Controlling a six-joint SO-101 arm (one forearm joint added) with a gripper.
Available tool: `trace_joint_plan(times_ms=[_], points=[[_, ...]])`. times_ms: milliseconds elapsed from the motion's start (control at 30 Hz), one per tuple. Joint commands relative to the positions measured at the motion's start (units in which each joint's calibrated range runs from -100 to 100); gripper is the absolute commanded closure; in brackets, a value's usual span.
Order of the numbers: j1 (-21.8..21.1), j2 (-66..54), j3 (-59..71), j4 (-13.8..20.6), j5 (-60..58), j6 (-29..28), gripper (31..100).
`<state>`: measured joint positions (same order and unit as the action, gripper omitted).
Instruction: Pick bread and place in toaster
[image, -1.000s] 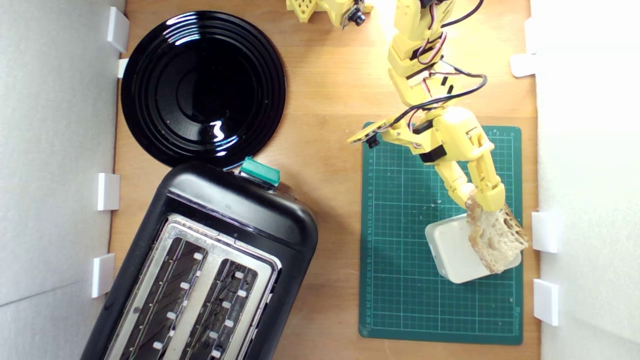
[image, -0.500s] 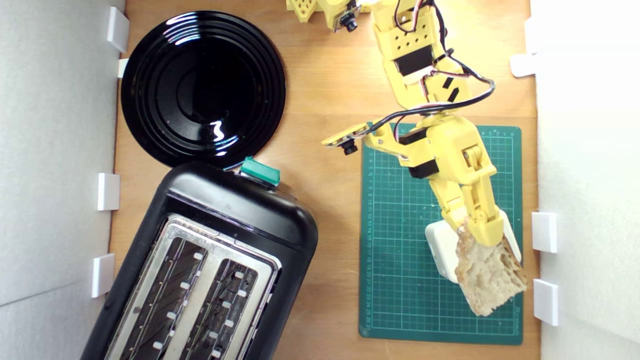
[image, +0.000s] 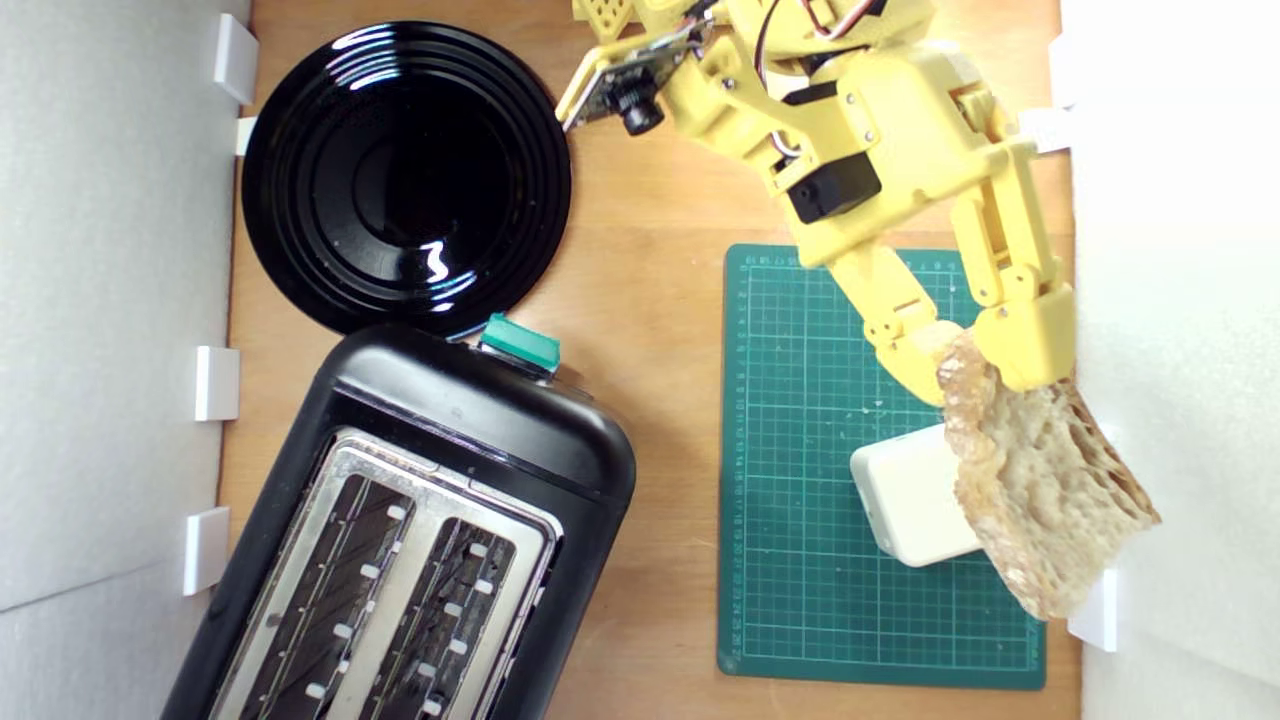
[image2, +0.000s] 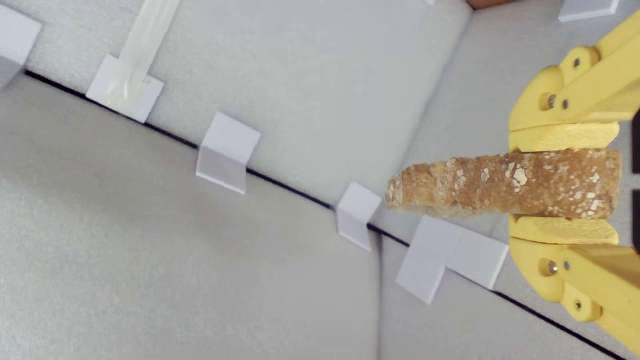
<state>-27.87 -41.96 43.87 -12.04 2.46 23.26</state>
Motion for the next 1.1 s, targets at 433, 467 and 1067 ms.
trace_joint_plan(times_ms=[433, 467, 1067], points=[[18.3, 5.8, -41.2, 0.7, 31.0, 11.7, 78.2], [18.9, 6.2, -42.6, 0.8, 32.9, 12.4, 78.2], [34.2, 12.4, -70.0, 5.6, 71.3, 24.4, 78.2]])
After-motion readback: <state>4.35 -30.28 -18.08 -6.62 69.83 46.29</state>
